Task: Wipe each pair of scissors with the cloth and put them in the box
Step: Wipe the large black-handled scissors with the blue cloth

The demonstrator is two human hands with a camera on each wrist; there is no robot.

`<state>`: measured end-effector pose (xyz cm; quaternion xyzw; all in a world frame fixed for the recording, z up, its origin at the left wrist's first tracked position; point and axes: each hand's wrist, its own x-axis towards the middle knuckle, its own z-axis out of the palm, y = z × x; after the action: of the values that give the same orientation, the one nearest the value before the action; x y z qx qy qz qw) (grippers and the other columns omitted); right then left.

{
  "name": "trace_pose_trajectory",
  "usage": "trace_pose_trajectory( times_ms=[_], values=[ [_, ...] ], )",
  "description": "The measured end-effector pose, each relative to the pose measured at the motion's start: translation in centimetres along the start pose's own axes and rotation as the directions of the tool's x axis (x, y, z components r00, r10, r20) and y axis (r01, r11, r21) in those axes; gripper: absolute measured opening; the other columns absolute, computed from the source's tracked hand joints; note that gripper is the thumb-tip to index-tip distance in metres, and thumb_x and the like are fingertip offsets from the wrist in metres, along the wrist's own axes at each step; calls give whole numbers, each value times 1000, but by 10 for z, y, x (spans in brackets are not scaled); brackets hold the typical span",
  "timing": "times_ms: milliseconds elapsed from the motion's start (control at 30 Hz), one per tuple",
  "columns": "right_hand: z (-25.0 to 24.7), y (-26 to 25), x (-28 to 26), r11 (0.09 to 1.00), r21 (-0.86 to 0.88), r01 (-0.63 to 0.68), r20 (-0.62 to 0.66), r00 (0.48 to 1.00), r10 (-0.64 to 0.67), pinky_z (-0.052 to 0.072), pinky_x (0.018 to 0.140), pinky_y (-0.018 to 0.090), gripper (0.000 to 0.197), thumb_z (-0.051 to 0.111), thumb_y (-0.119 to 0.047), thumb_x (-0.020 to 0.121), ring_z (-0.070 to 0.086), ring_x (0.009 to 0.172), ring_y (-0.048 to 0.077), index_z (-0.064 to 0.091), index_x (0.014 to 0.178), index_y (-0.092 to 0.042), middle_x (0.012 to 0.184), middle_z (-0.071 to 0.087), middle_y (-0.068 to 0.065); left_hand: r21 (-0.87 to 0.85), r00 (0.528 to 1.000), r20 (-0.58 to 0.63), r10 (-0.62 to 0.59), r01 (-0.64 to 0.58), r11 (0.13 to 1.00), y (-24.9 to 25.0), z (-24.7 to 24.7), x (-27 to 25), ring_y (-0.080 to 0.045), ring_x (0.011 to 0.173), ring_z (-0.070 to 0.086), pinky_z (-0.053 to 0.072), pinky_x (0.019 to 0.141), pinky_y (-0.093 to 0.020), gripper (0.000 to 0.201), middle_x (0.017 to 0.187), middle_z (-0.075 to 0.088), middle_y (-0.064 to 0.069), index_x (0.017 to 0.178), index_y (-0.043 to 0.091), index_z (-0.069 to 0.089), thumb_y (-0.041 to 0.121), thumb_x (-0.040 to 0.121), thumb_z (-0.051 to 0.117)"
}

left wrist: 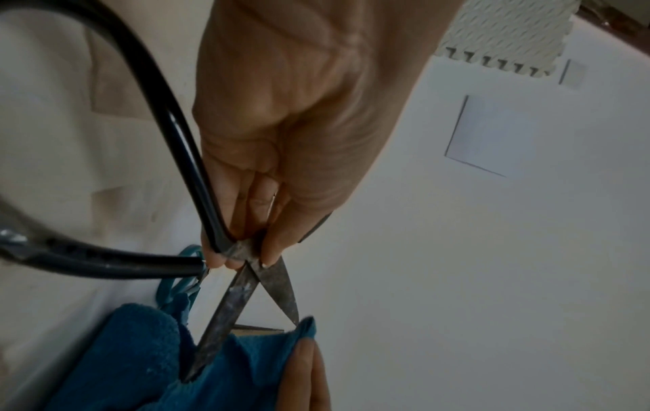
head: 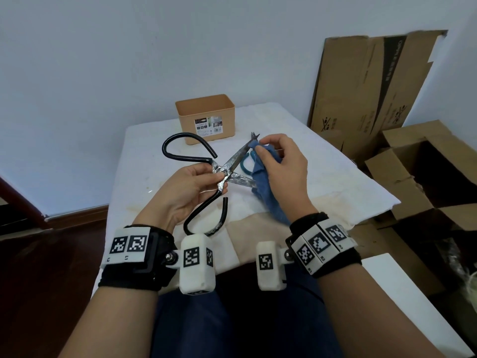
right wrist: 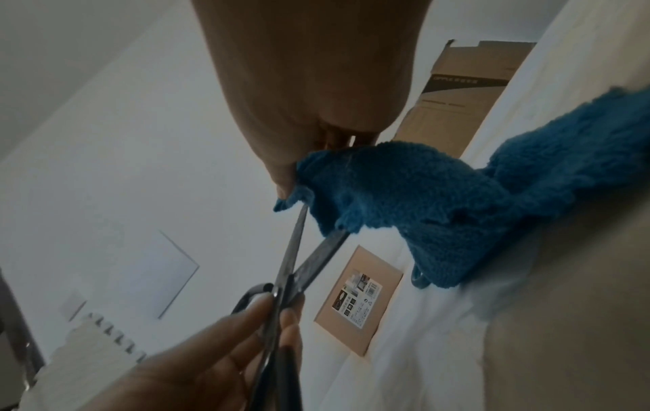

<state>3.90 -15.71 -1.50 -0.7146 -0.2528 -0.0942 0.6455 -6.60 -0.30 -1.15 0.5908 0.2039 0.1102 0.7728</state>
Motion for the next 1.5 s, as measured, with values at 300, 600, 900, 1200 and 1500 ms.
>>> trace_pose_trajectory(
  times_ms=[300,600,900,1200,1500],
  values=[
    [11,-6,-6,964,-190,188,282,951,-130,45,78,22,7,68,-16,86,55,87,3,70,88,-22,92,57,-4,44,1000,7,13,-14,999,1,9,-1,-14,66,68,60,67,-26,15,88,67,-13,102,-2,60,-4,88,67],
    [12,-6,-5,989,-126,71,231,972,-40,46,76,20,6,70,-14,85,57,85,4,73,85,-18,92,60,0,53,999,34,42,-44,998,-2,8,-3,-15,70,69,60,68,-25,13,91,68,-13,97,2,60,-2,88,68],
    [11,0,-1,987,-147,63,148,988,-41,47,75,23,6,68,-17,86,56,84,5,73,87,-21,89,59,-1,68,998,28,56,-58,996,-3,8,-4,-16,68,70,61,69,-26,10,89,69,-12,91,3,61,-2,87,68],
    [4,3,2,990,-140,33,100,995,-19,38,74,5,10,65,-16,89,54,86,-2,68,85,-24,92,59,1,97,998,53,37,-42,994,-4,4,-4,-18,70,70,62,74,-28,7,86,72,-9,89,6,65,0,87,68],
    [-7,11,3,988,77,-137,-22,990,139,49,82,19,7,63,-17,92,60,91,2,69,93,-21,94,69,-9,101,999,38,-39,35,994,-8,-5,-3,-18,65,67,58,65,-22,15,86,72,-9,79,10,61,4,91,65]
  ],
)
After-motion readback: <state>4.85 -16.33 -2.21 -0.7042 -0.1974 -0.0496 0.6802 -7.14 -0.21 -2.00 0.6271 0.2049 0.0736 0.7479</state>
